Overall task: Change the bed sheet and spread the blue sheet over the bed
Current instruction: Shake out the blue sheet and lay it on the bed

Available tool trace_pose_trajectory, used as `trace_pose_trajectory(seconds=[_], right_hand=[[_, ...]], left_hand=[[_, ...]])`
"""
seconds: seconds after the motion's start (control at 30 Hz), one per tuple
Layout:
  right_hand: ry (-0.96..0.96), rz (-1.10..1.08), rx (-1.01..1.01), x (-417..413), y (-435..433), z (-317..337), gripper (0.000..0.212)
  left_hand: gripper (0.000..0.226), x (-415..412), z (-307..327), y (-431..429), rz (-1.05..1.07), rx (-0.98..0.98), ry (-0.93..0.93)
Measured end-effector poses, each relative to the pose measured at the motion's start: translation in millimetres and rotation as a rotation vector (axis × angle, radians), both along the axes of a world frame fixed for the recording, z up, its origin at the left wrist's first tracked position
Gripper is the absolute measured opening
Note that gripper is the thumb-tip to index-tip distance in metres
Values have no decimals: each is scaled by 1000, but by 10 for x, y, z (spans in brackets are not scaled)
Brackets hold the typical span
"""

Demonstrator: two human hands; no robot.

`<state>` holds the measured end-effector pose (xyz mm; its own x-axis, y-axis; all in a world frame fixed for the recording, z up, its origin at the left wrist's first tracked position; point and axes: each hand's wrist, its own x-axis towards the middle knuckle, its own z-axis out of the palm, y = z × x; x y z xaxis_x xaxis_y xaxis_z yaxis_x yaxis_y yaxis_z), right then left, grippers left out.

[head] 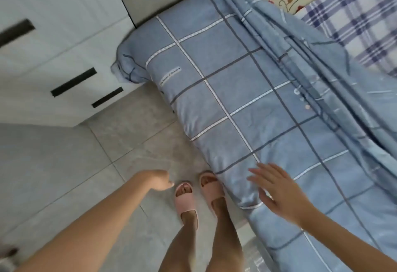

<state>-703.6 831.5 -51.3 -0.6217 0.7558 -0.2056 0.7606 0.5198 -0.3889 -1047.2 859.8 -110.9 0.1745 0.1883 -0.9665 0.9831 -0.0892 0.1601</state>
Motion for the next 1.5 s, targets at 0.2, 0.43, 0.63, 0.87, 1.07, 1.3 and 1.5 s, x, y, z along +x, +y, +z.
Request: trace_pose_trajectory(seconds=[0.2, 0.43, 0.63, 0.87, 1.07, 1.3, 1.5], right_hand=[[-168, -640, -33, -440, 245, -365, 77], [-382, 114, -61, 162, -1269, -646, 103], [43, -136, -195, 1666, -2670, -206, 48], [-20, -849, 62, 2907, -2311, -44, 50], [-481, -834, -248, 3842, -3795, -378, 68], [-319, -2014, -1015, 4622, -5980, 50, 94], [-244, -1560, -291, 4061, -5264, -144, 62]], left_hand=[[62, 433, 21, -243, 555, 682, -82], [62, 1444, 108, -149, 274, 1123, -268], [77, 2735, 10, -1440, 42, 788, -270], [46, 4032, 475, -2855, -496, 37, -704], [31, 4711, 587, -2247, -274, 535, -750], [79, 5450, 302, -2381, -235, 648, -202], [72, 5859, 383, -3864, -882, -55, -409]])
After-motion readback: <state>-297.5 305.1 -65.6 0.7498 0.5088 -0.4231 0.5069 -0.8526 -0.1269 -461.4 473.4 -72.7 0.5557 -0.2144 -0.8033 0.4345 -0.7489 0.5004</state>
